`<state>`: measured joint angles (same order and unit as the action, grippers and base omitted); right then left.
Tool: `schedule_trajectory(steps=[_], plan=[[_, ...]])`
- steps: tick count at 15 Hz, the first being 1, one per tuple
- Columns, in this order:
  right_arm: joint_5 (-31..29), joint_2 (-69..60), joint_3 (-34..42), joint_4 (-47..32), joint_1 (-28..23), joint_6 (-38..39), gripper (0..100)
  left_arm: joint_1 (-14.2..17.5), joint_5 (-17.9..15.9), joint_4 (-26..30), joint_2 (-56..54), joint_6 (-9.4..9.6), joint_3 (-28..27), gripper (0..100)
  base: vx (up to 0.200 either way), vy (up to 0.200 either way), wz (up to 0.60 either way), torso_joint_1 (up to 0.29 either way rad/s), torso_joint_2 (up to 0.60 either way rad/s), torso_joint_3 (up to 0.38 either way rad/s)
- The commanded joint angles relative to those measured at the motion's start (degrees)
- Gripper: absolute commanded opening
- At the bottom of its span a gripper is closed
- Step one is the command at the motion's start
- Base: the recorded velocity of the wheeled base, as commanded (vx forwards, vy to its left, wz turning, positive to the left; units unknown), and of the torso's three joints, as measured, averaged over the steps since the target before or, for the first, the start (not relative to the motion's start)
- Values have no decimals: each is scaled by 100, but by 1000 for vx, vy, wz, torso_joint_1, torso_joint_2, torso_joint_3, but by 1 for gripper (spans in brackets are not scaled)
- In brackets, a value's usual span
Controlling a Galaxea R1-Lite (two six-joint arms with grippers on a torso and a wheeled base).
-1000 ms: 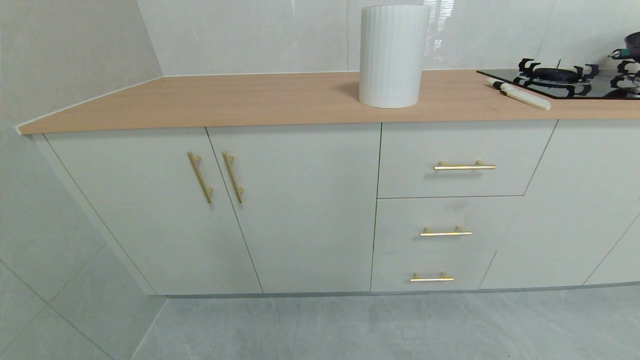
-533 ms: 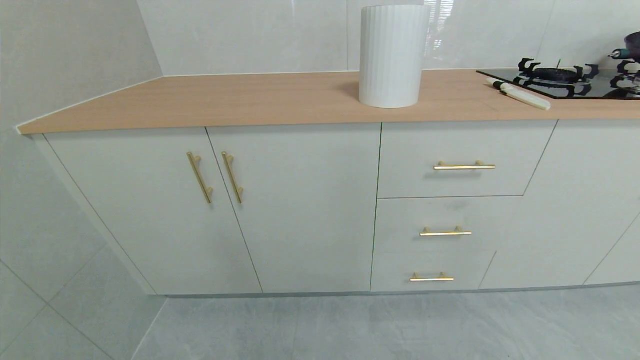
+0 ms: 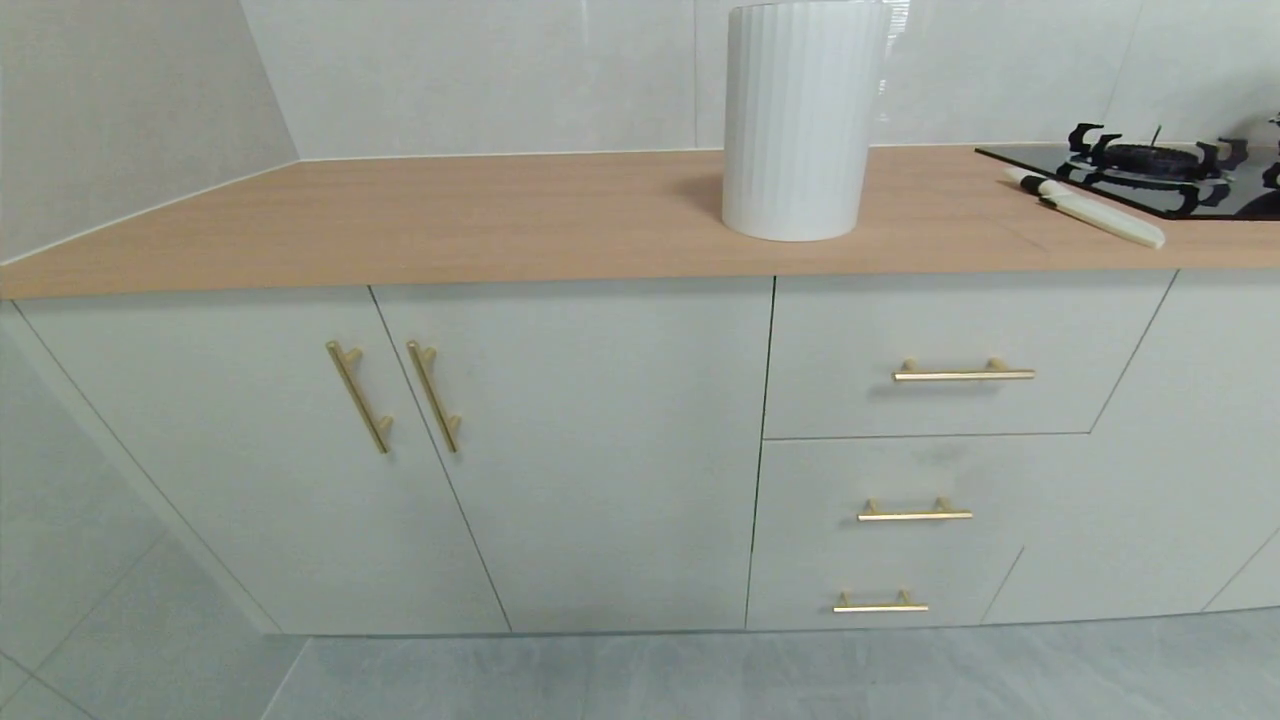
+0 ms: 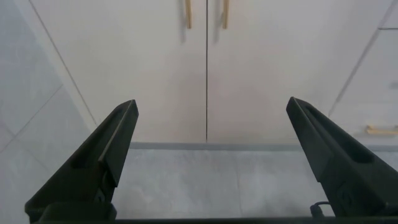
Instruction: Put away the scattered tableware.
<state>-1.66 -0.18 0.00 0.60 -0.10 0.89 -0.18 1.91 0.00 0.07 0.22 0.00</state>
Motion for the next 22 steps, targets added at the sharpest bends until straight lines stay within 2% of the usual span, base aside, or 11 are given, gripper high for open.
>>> schedule_trajectory(steps=[1, 12, 22], plan=[[-1, 18, 0, 2, 1, -1, 100, 1, 2, -9, 10, 4, 0, 100, 200, 0, 0, 2, 2, 2], [-1, 18, 0, 2, 1, -1, 100, 1, 2, -9, 1, -13, 0, 100, 200, 0, 0, 2, 2, 3], [-1, 18, 0, 2, 1, -1, 100, 1, 2, -9, 1, -13, 0, 100, 0, 0, -60, 0, 0, 0]])
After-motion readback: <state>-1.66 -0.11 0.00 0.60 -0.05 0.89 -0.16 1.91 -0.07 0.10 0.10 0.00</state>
